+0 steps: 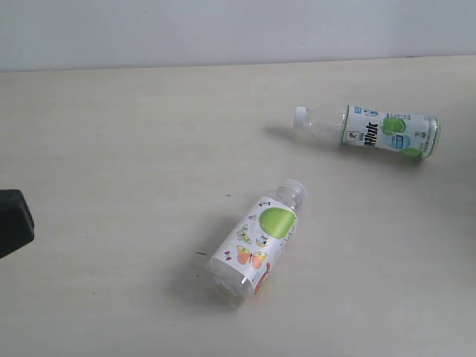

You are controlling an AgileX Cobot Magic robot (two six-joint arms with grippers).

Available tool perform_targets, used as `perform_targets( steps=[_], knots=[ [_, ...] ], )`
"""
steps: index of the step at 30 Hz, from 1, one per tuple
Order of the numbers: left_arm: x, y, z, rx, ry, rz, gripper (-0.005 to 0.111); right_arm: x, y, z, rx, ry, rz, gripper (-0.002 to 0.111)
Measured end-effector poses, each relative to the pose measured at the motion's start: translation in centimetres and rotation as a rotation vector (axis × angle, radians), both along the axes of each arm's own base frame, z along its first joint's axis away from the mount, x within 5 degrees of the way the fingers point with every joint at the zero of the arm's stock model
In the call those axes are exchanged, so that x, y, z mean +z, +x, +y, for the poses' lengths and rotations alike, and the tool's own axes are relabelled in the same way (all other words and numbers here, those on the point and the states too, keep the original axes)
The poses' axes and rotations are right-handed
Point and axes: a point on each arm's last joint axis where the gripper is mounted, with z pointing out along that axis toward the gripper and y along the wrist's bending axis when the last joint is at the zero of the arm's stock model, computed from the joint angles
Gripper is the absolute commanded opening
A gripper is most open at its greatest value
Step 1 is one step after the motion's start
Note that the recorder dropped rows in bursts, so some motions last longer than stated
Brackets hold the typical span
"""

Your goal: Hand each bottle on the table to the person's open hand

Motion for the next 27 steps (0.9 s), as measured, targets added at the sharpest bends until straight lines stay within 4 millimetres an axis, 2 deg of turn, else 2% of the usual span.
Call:
perform_targets(
  steps=[4, 9, 13, 17, 21, 27],
  knots=[
    [0.1, 0.0, 0.0, 0.000, 0.023, -0.062, 0.000, 0.0, 0.0, 0.0, 0.000, 0.000, 0.000, 0.000],
    [-0.5, 0.3, 1.0, 0.062, -0.014, 0.002, 0.000, 0.0, 0.0, 0.0, 0.000, 0.000, 0.000, 0.000],
    [-2.6, 0.6, 3.8, 0.252, -0.084, 0.037, 0.000, 0.0, 0.0, 0.0, 0.000, 0.000, 0.000, 0.000],
    [-4.8, 0.3, 6.6, 0.477, -0.156, 0.001, 0.000, 0.0, 0.0, 0.0, 0.000, 0.000, 0.000, 0.000],
    [-6.4, 0.1, 8.1, 0.655, -0.178, -0.030, 0.000, 0.0, 0.0, 0.0, 0.000, 0.000, 0.000, 0.000],
    [-9.1, 0.6, 9.2, 0.902, -0.117, -0.001, 0.000, 0.0, 0.0, 0.0, 0.000, 0.000, 0.000, 0.000]
  ],
)
